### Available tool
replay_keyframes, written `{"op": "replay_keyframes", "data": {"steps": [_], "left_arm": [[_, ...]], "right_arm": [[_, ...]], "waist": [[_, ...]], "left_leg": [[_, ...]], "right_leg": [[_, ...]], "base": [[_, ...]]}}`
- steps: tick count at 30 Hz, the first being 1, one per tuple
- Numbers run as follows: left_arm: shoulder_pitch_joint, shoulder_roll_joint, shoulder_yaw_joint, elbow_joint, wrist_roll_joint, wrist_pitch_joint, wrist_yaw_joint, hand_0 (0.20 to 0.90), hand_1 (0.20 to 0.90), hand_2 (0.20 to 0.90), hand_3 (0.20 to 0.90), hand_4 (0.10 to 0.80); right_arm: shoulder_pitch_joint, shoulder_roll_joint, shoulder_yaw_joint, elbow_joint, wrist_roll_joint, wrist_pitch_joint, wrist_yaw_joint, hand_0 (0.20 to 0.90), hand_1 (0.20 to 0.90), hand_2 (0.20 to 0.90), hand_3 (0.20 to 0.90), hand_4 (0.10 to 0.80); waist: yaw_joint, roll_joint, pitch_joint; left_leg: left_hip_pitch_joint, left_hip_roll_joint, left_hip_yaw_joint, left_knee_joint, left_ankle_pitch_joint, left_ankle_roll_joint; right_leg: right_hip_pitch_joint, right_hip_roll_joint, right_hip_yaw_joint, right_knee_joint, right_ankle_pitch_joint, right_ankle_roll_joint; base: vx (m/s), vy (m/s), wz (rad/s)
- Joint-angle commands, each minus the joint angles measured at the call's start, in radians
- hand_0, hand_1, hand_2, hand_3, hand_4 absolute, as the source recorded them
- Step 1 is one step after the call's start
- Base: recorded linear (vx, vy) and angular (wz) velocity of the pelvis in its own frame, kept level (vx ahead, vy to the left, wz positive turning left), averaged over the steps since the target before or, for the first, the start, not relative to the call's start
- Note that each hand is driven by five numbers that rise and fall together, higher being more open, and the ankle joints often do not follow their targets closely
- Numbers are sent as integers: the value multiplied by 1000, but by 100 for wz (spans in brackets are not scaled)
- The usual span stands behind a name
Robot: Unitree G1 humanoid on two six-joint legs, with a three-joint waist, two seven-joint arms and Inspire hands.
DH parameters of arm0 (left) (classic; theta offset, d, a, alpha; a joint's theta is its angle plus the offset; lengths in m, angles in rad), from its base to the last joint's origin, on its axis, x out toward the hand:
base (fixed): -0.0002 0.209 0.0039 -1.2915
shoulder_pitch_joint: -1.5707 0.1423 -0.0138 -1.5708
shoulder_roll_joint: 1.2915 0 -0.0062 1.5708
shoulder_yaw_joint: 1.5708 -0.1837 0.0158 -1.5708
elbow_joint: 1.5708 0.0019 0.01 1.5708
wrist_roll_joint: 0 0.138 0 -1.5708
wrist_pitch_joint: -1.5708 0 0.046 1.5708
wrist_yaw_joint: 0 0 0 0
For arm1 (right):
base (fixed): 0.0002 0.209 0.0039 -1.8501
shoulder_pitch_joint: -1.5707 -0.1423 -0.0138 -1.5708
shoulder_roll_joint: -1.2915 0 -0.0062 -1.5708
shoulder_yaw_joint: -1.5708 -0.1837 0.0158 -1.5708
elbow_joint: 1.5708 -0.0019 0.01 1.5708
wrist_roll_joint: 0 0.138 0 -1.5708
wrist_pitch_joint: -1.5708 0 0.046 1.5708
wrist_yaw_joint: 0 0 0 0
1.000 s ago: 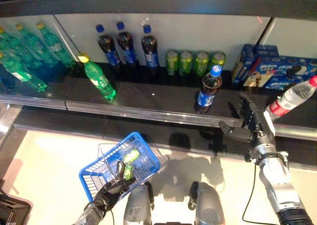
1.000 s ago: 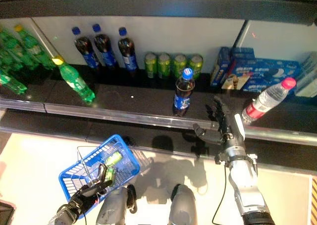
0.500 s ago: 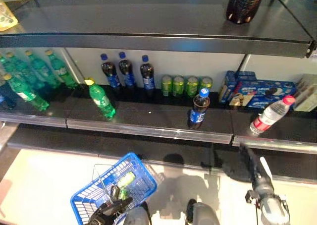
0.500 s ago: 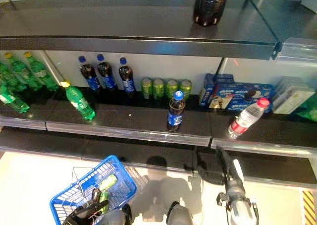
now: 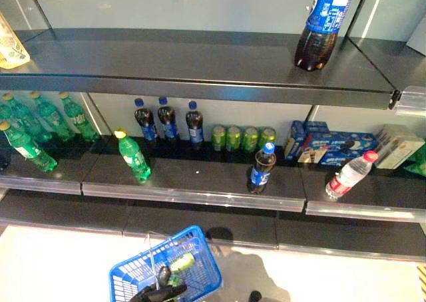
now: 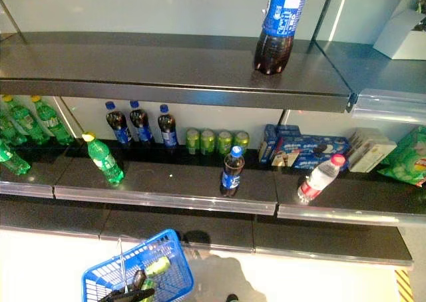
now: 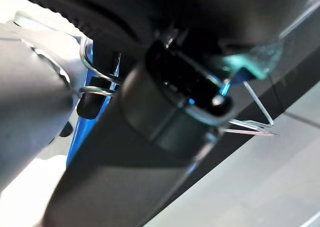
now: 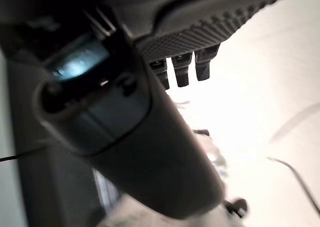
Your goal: Pick up the drink and place into the basket.
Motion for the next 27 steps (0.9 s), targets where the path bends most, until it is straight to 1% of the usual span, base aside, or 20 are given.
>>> {"op": "replay_keyframes", "data": {"steps": [1,5,10,13,17,20,27], "left_arm": [[-48,23,-6,-55,25,-51,-77,300,300,300,200,100],[-57,32,-13,-56,15,-32,-74,300,300,300,200,100],[-53,36,-9,-41,8,-36,-74,300,300,300,200,100],[-50,40,-8,-33,9,-37,-73,300,300,300,200,100],[-54,38,-3,-28,6,-44,-74,300,300,300,200,100],[-63,35,3,-32,-39,-50,-81,300,300,300,200,100],[-75,40,-5,-23,-25,-42,-76,300,300,300,200,100]], "right_arm": [[-91,-38,6,24,5,17,9,900,900,900,900,800],[-108,-36,17,26,2,29,10,900,900,900,900,800],[-111,-35,16,42,-22,36,4,900,900,900,900,800],[-108,-37,12,52,-32,39,8,900,900,900,900,800],[-115,-39,10,63,-33,33,8,900,900,900,900,800],[-133,-44,7,65,-19,21,18,900,900,900,900,800],[-137,-41,17,63,-34,32,23,900,900,900,900,800]], "waist": [[34,-19,13],[31,-14,2],[26,-14,-4],[27,-17,-4],[28,-20,-8],[28,-23,-13],[26,-28,-27]], "left_leg": [[11,-15,25,-14,33,-8],[31,-28,26,-22,13,7],[45,-41,19,-26,-7,23],[49,-45,14,-32,-12,28],[53,-49,5,-41,-18,29],[55,-54,-3,-39,-24,30],[68,-48,-3,-35,-24,29]], "right_leg": [[86,-57,-44,-45,51,74],[95,-56,-44,-43,38,71],[94,-54,-38,-33,27,68],[95,-51,-37,-40,29,68],[97,-44,-33,-57,34,66],[98,-38,-24,-64,36,66],[104,-30,-15,-61,36,64]], "base": [[21,32,0],[9,24,0],[26,5,1],[0,0,0],[-74,-2,0],[-107,-7,-2],[-17,-19,-1]]}}
